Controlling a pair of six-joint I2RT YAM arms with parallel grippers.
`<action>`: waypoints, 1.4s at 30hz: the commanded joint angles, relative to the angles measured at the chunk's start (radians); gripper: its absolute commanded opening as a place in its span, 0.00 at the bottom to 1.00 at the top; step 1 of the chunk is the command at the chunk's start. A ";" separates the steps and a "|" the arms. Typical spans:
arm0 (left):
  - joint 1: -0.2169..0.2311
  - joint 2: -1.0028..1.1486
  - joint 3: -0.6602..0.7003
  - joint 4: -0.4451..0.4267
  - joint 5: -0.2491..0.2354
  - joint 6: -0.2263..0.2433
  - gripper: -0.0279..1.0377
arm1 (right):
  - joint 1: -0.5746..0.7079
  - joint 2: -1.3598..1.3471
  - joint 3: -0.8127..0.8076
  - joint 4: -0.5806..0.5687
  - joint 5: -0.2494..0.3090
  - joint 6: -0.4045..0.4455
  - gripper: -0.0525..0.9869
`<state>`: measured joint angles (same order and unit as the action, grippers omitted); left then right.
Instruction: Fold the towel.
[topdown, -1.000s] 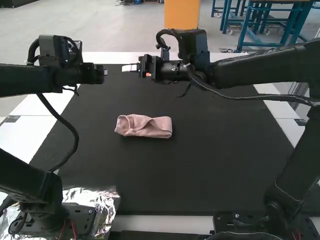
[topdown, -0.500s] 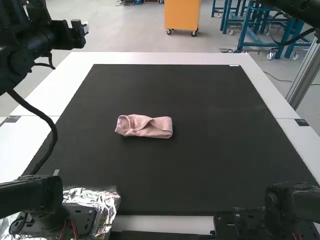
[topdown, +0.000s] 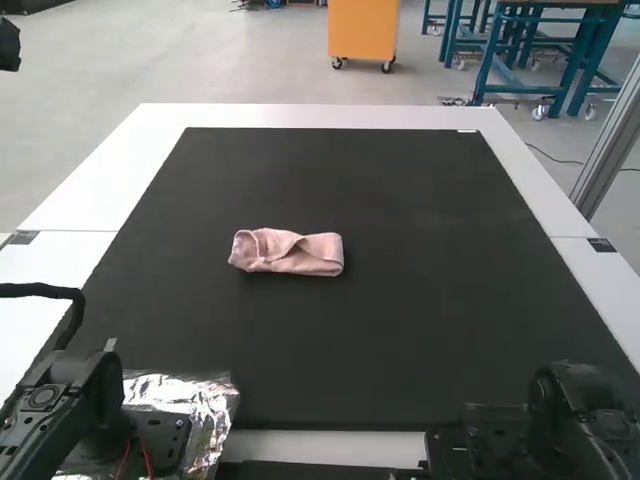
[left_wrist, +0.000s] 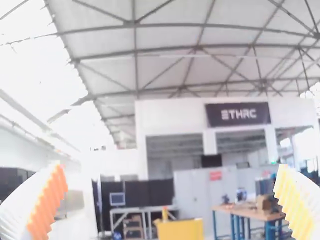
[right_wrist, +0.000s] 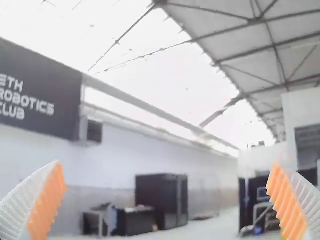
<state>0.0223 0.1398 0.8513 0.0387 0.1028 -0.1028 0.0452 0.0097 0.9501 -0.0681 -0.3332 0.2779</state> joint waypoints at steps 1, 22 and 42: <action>0.013 -0.141 -0.064 0.040 -0.020 0.000 0.94 | -0.022 -0.008 0.007 -0.041 0.102 -0.074 0.94; 0.034 -0.140 -0.845 0.230 0.023 0.149 0.94 | -0.015 -0.008 -0.956 0.542 0.448 -0.375 0.94; 0.045 -0.140 -0.851 -0.086 -0.209 -0.302 0.94 | -0.021 -0.010 -0.952 0.103 0.488 -0.367 0.93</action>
<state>0.0601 0.0120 0.0055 -0.0521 -0.0872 -0.3843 0.0303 0.0097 0.0055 0.0303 0.1612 -0.0834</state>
